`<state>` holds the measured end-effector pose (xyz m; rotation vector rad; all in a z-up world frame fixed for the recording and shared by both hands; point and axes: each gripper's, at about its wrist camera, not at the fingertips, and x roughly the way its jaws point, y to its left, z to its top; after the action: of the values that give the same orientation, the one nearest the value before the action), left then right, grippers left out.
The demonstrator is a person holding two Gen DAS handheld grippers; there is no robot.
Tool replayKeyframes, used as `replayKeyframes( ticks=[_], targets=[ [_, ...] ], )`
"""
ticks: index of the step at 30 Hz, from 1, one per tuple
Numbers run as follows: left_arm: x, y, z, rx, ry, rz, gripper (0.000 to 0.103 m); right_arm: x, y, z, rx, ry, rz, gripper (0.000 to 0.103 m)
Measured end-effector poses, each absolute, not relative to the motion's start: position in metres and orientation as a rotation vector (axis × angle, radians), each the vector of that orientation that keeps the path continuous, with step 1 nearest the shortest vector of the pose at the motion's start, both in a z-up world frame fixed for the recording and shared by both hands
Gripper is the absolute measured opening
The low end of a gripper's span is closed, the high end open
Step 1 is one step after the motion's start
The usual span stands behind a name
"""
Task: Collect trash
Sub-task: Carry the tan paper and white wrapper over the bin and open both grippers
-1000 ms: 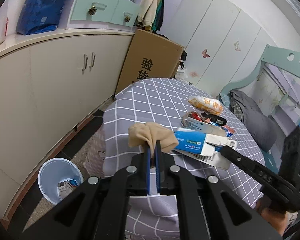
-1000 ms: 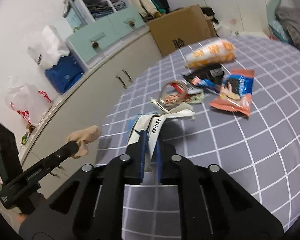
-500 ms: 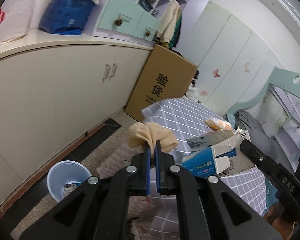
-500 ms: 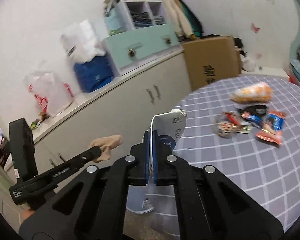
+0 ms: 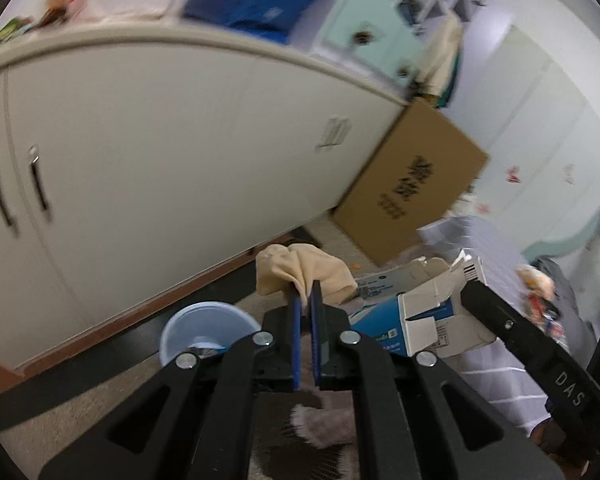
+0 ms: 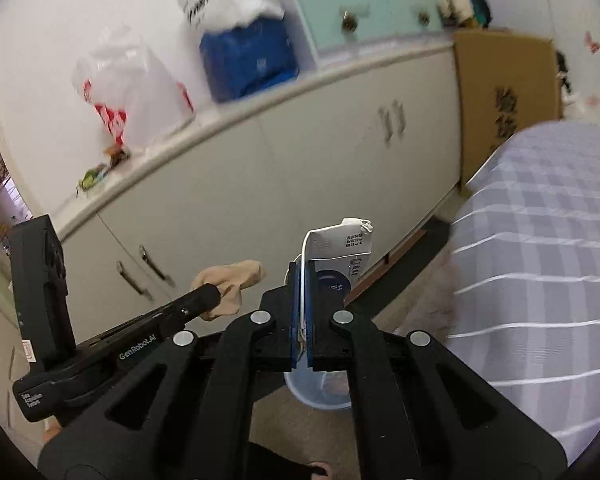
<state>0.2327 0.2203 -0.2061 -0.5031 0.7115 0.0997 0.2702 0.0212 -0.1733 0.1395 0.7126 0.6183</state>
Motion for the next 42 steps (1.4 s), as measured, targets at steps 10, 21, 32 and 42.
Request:
replayKeyframes(
  ticks=[10,21,32,42],
  targets=[
    [0.259,0.274,-0.27,-0.528,0.819,0.228,0.004,0.318,0.086,-0.262,0.122,0.836,0.64,0.037],
    [0.273,0.27,-0.316,-0.53,0.928,0.203,0.004,0.315,0.085,-0.301,0.031,0.895,0.553,0.057],
    [0.294,0.255,-0.34,-0.509,1.018,0.169,0.005,0.308,0.084,-0.315,-0.111,0.874,0.48,0.063],
    [0.316,0.243,-0.345,-0.478,1.047,0.169,0.06,0.309,0.06,-0.321,-0.08,0.883,0.421,0.066]
  ],
)
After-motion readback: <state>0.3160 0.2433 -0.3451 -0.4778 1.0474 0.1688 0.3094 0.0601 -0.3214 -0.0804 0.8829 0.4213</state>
